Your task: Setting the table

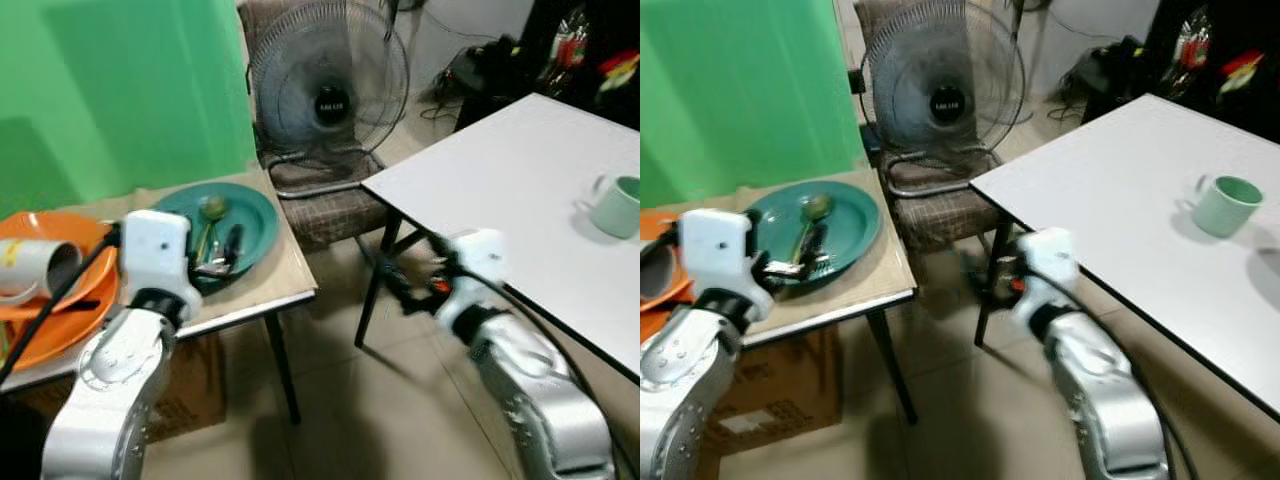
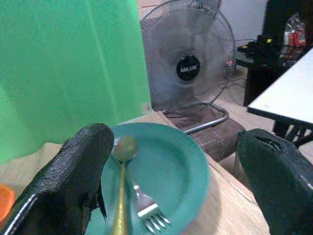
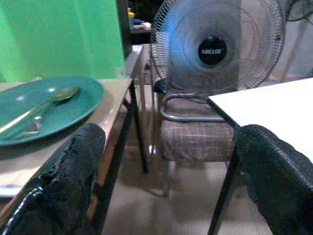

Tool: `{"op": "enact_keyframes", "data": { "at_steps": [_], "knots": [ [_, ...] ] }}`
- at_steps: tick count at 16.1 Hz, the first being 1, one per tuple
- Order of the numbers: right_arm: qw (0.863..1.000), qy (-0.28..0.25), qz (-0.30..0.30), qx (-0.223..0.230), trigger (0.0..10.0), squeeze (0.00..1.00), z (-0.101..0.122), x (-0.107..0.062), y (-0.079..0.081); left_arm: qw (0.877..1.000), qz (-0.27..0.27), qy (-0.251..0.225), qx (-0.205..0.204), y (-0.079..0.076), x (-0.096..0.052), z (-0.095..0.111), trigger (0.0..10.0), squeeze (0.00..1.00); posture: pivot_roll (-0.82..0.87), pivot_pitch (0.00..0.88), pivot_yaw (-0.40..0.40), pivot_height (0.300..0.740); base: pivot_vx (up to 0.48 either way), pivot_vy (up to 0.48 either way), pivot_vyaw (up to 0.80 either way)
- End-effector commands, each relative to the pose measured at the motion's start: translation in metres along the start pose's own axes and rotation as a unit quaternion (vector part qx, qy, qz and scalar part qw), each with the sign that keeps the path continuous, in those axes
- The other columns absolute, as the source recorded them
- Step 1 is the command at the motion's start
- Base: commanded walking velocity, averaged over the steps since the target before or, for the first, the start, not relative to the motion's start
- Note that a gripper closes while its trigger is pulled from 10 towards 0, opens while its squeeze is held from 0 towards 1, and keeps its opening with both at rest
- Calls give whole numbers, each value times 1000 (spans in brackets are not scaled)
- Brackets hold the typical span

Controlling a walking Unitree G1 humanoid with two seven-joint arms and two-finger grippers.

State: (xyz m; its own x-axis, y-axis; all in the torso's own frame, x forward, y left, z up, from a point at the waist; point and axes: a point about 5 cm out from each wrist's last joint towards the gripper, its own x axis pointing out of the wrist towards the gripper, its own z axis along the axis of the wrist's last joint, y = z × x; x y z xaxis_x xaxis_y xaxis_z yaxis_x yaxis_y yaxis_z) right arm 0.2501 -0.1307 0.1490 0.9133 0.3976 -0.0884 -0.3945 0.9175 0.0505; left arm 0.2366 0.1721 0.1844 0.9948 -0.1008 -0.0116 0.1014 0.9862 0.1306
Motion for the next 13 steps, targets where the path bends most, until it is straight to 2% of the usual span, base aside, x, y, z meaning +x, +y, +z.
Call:
{"op": "enact_keyframes", "data": {
  "at_steps": [1, 10, 13],
  "knots": [
    [1000, -16, 21, -4, 10000, 0, 7, 5, 10, 1000, 13, 8, 6, 8, -1, -3, 10000, 0, -8, 0, 21, 740, 300, 0, 0],
    [999, -13, 29, -16, 10000, 0, 6, 7, 10, 1000, 14, 10, 10, 11, 2, -5, 10000, 0, -16, 0, 26, 740, 307, 0, 0],
    [999, -10, 35, -21, 10000, 0, 7, 8, 10, 1000, 12, 7, 15, 13, 9, -5, 10000, 0, -29, 0, 35, 740, 306, 0, 0]
  ]
}}
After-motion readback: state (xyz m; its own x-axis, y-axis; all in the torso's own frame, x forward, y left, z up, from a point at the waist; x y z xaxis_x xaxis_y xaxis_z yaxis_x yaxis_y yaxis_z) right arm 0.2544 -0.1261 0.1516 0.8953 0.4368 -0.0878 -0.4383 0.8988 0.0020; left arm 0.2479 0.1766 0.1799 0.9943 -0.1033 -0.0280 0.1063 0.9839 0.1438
